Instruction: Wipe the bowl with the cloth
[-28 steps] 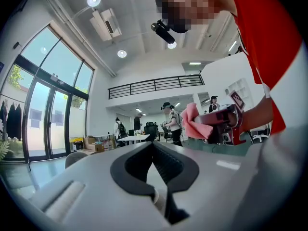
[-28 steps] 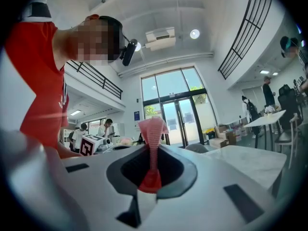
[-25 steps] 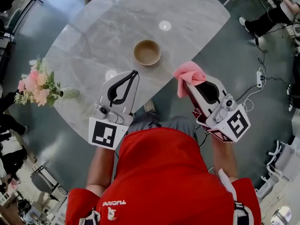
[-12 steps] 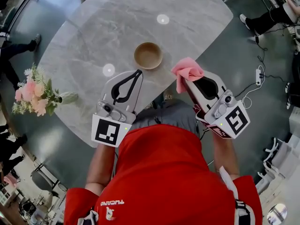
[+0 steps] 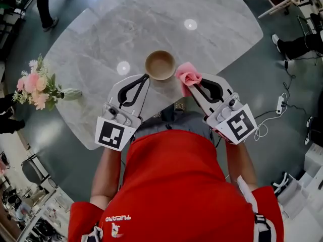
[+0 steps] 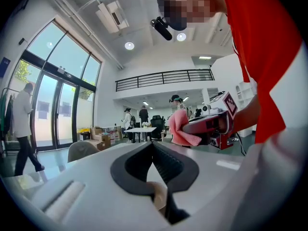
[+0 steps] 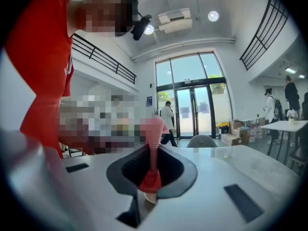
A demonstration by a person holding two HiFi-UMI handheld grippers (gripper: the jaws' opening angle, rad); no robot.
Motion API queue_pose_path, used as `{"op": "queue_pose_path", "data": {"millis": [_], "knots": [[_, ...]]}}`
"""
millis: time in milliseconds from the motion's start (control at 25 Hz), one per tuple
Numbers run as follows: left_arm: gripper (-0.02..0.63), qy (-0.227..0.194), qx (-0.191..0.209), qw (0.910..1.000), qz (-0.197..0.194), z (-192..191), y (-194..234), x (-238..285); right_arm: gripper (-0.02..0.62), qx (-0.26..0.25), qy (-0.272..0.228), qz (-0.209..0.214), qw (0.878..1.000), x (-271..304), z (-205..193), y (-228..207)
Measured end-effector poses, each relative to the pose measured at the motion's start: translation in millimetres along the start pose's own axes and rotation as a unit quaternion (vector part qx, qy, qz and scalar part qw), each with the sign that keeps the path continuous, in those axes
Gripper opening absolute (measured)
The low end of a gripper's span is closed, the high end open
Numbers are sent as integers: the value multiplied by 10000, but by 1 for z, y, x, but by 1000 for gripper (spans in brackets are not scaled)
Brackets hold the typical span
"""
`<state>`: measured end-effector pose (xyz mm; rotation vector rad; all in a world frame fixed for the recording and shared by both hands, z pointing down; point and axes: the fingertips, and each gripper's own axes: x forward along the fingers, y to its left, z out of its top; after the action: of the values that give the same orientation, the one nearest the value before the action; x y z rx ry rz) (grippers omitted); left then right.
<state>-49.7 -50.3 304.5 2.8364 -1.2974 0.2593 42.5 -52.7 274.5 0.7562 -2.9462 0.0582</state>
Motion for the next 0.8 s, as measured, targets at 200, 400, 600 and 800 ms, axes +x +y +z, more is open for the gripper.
{"op": "queue_pose_path", "data": {"millis": [200,400,600,800], "knots": [[6,166,-93,9990,406,-10,4,12,21,-120,194,539,9983,4,-19,-13],[6,407,82,9974,595,-18,3,23,21,-6,185,976,9951,4,-26,-23],[8,619,108,9965,553,-27,-1,30,21,89,321,1078,9936,6,-33,-31],[14,767,-4,9964,358,-43,-2,35,21,89,225,1056,9941,13,-34,-33]]}}
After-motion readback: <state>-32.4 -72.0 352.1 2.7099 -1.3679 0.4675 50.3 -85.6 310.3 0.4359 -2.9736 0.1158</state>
